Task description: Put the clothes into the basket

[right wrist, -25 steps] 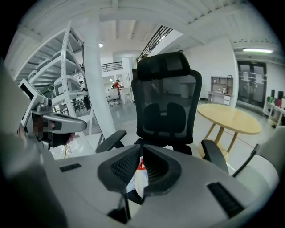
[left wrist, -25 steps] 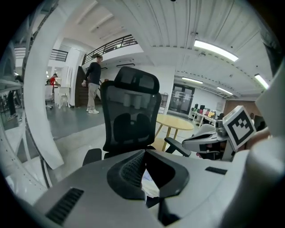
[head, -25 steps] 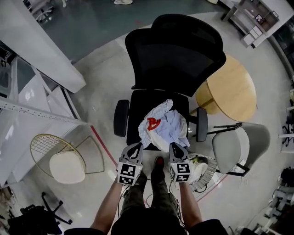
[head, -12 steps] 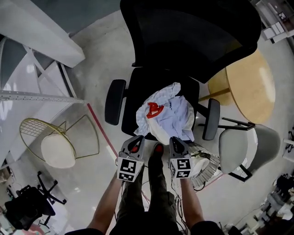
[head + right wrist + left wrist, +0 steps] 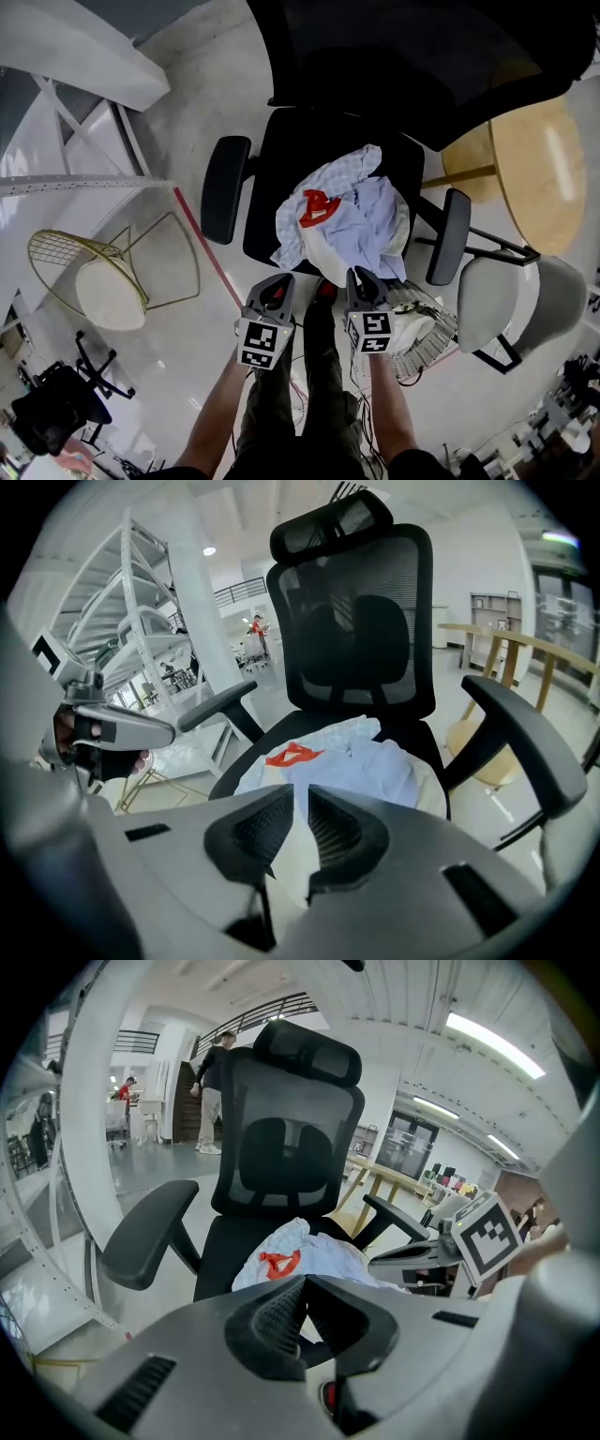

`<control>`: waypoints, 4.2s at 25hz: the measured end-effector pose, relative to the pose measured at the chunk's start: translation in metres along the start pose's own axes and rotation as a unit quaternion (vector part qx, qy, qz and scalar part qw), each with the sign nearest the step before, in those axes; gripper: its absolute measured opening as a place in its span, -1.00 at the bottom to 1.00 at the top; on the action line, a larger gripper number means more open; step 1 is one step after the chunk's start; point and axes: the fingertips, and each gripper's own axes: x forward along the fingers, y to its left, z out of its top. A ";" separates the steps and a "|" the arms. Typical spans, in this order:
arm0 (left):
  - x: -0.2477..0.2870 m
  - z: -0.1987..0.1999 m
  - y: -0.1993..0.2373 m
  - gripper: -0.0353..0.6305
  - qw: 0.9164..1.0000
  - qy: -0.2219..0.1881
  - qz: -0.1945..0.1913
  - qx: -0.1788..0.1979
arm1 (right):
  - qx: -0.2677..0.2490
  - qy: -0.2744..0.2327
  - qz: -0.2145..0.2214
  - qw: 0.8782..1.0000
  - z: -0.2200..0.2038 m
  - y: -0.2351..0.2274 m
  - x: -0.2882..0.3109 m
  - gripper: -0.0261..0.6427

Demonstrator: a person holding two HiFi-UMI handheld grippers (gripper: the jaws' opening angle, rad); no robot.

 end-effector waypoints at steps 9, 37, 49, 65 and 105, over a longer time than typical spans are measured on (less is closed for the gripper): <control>0.018 -0.016 -0.003 -0.87 1.000 0.021 -0.008 -0.002 | 0.018 0.020 -0.018 0.999 -0.032 -0.030 0.030 0.03; 0.043 -0.036 0.002 -0.88 0.999 0.042 -0.005 -0.021 | 0.054 0.096 -0.020 0.994 -0.072 -0.065 0.064 -0.67; 0.004 0.027 -0.010 -0.88 1.000 -0.004 -0.008 0.014 | 0.061 -0.006 -0.035 0.997 0.017 -0.054 0.002 -0.69; -0.096 0.151 -0.052 -0.88 0.990 -0.103 -0.023 0.089 | 0.051 -0.137 -0.074 0.986 0.158 -0.032 -0.135 -0.69; -0.196 0.206 -0.272 -0.87 0.924 -0.176 -0.231 0.248 | 0.089 -0.317 -0.282 0.901 0.148 -0.013 -0.466 -0.69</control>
